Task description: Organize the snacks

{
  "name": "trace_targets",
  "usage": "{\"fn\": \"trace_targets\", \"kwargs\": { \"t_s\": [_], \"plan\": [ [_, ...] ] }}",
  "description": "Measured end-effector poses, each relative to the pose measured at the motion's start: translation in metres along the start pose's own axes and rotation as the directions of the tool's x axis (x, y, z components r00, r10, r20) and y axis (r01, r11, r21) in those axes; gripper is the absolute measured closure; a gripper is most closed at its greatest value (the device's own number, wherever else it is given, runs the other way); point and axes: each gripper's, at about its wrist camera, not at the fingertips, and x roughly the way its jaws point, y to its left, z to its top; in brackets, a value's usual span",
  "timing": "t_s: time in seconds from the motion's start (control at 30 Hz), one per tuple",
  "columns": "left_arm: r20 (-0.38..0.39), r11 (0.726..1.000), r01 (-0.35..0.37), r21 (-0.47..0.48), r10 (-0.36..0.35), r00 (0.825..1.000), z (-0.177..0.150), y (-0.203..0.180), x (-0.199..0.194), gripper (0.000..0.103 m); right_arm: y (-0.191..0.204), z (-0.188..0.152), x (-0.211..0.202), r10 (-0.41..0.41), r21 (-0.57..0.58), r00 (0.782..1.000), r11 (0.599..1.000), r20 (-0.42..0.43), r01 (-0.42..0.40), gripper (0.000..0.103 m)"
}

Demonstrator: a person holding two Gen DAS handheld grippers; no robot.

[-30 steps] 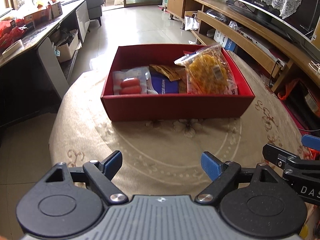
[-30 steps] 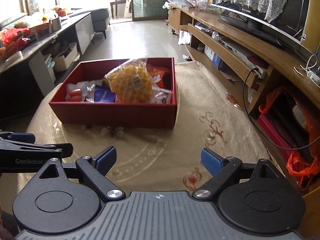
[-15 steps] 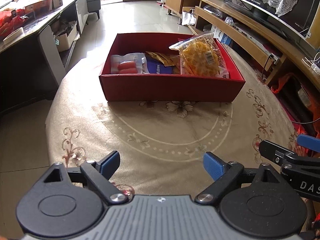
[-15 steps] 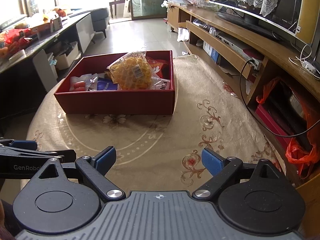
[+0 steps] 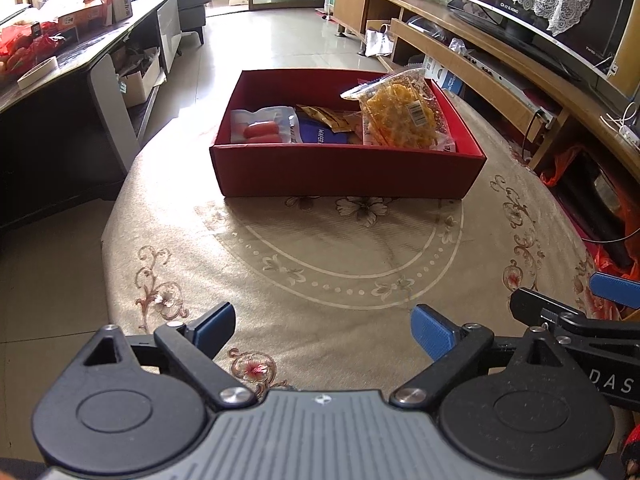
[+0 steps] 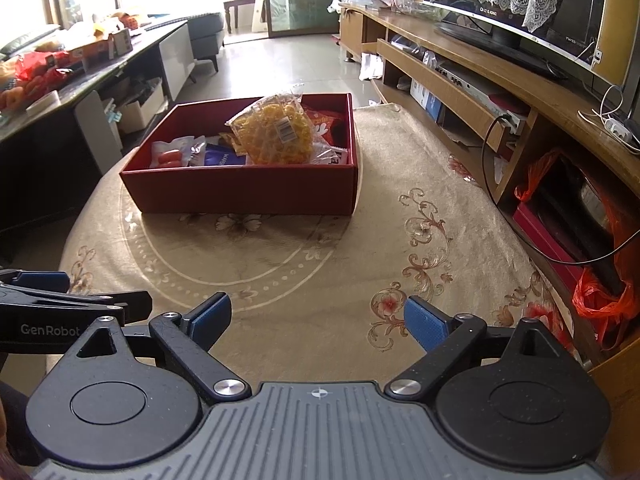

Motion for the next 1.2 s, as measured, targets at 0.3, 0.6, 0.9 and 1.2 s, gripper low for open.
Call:
{"fn": "trace_targets", "kwargs": {
  "t_s": [0.3, 0.6, 0.9, 1.2],
  "plan": [
    [0.017, 1.0, -0.009, 0.008, 0.009, 1.0, -0.0045, -0.0002, -0.005, 0.012, 0.0017, -0.0014, -0.0028, 0.015, -0.006, 1.0, 1.0, 0.006, -0.015, 0.007],
    [0.019, 1.0, 0.001, 0.004, -0.001, 1.0, -0.005, 0.0008, -0.004, 0.012, 0.0012, -0.0016, -0.0032, 0.019, -0.006, 1.0, 1.0, 0.005, -0.019, 0.007],
    [0.064, 1.0, -0.027, 0.012, 0.026, 0.998, -0.0081, 0.0001, -0.0076, 0.012, 0.0036, -0.002, -0.0013, 0.022, -0.009, 1.0, 1.0, 0.003, -0.022, 0.007],
    [0.059, 0.999, -0.04, 0.012, 0.039, 0.997, -0.0083, 0.0004, -0.0063, 0.011, 0.0052, -0.0021, -0.0005, 0.019, -0.016, 1.0, 1.0, -0.002, -0.019, 0.006]
  ]
}}
